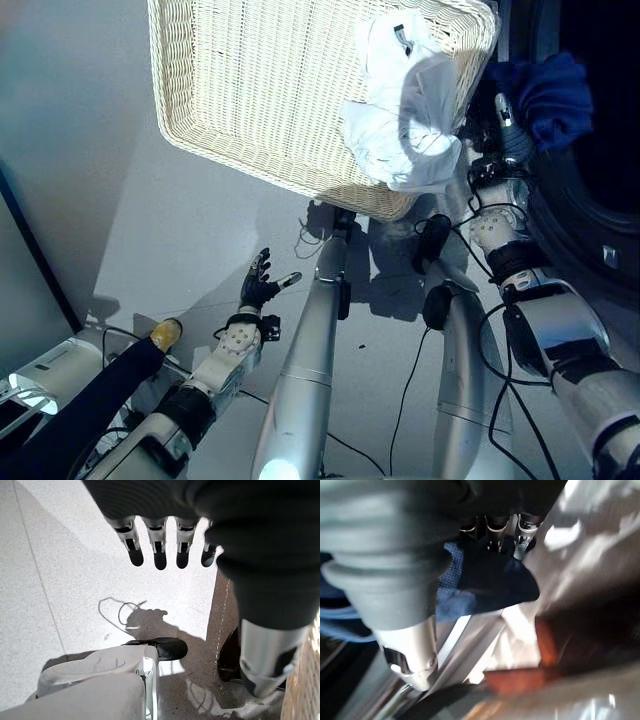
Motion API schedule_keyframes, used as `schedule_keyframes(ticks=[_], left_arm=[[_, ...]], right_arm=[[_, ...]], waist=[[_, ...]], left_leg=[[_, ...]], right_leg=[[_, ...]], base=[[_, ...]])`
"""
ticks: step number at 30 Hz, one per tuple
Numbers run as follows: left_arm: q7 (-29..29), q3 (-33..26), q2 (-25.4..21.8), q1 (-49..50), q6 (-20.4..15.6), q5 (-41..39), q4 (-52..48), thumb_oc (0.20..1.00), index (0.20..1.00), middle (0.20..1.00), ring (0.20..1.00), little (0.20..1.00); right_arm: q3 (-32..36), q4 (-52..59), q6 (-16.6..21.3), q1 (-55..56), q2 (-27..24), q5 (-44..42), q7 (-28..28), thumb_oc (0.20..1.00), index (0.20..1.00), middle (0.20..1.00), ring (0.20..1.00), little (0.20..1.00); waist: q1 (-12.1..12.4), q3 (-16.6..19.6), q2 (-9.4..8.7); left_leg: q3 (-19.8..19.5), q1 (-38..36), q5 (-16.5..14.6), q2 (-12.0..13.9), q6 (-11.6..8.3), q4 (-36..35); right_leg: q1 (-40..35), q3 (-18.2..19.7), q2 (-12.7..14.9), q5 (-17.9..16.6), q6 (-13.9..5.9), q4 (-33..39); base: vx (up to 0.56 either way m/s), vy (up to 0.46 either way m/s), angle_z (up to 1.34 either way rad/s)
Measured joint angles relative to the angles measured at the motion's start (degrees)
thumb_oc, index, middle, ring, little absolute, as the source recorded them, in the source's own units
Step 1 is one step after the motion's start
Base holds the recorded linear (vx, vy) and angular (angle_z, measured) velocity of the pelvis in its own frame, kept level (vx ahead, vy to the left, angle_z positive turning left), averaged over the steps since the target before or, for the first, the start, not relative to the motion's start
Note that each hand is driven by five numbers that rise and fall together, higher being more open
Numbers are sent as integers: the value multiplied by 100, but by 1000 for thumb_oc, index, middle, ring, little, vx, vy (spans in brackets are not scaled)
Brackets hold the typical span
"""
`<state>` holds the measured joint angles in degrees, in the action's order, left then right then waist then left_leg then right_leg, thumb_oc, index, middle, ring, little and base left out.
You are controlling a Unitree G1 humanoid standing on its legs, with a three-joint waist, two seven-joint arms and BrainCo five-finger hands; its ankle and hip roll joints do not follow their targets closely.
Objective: Put the clothes into the washing machine.
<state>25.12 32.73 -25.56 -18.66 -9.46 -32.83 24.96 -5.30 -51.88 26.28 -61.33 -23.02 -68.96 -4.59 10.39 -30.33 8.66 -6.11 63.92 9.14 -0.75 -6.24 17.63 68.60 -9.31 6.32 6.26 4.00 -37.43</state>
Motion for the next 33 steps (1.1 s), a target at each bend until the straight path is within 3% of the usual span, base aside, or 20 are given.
schedule_keyframes(ticks=[3, 4, 10, 15, 20, 26, 29, 33], left_arm=[[-34, -20, -2, 54, -29, 0, -22, 1000, 1000, 1000, 1000, 1000], [-35, -18, -2, 76, -47, -1, -27, 1000, 1000, 1000, 1000, 1000], [-29, -10, -3, 128, -122, -61, -49, 1000, 1000, 1000, 1000, 1000], [-31, -9, -15, 161, -128, -61, -46, 1000, 1000, 1000, 1000, 1000], [-48, -8, -31, 356, -187, -57, -34, 1000, 1000, 1000, 1000, 1000], [-157, -31, -71, 465, -216, -57, -21, 1000, 1000, 1000, 1000, 1000], [-254, -64, -198, 541, -200, -60, -53, 1000, 1000, 1000, 1000, 1000], [-390, -92, -442, 674, -192, -59, -61, 1000, 1000, 1000, 1000, 1000]], right_arm=[[37, 165, 143, 15, 40, -627, 188, 1000, 1000, 1000, 1000, 1000], [50, 205, 218, 19, 54, -868, 241, 200, 200, 200, 200, 200], [407, 444, 902, 49, 255, -2201, 550, 200, 200, 200, 200, 200], [499, 934, 1486, 145, 187, -1840, 18, 200, 200, 200, 200, 200], [577, 1140, 1807, 250, 107, -1545, -529, 200, 200, 200, 200, 200], [916, 1144, 2233, 386, -323, -1543, -964, 200, 200, 200, 200, 200], [961, 1088, 2377, 428, -370, -1591, -1147, 200, 200, 200, 200, 200], [1314, 907, 2526, 525, -492, -2299, -1228, 200, 200, 200, 200, 200]], waist=[[1, 0, 0], [-3, 0, 1], [-8, 1, 1], [-42, 1, 1], [-183, 1, 1], [-258, -1, -2], [-222, -7, -12], [-118, -11, -19]], left_leg=[[17, -217, 11, 2, 14, -109], [28, -279, 11, 4, 17, -137], [99, -547, 48, 5, 60, -307], [111, -827, 50, 19, 65, -388], [134, -1145, 58, 54, 81, -502], [223, -1443, 38, 82, 125, -548], [273, -1608, 36, 73, 166, -610], [298, -1776, -17, 55, 239, -603]], right_leg=[[-203, 0, 3, -3, -10, 83], [-264, 0, 5, -1, -19, 111], [-492, 28, 7, -24, -52, 251], [-779, 28, -18, -43, -77, 361], [-1128, 39, -67, -87, -120, 563], [-1457, 92, -112, -175, -161, 732], [-1604, 113, -129, -205, -194, 807], [-1898, 106, -126, -243, -264, 984]], base=[[-9, 51, 0], [-7, 53, -2], [-6, 26, -1], [0, 0, 0], [2, 11, -5], [15, -3, -7], [47, -32, -1], [9, -8, 1]])
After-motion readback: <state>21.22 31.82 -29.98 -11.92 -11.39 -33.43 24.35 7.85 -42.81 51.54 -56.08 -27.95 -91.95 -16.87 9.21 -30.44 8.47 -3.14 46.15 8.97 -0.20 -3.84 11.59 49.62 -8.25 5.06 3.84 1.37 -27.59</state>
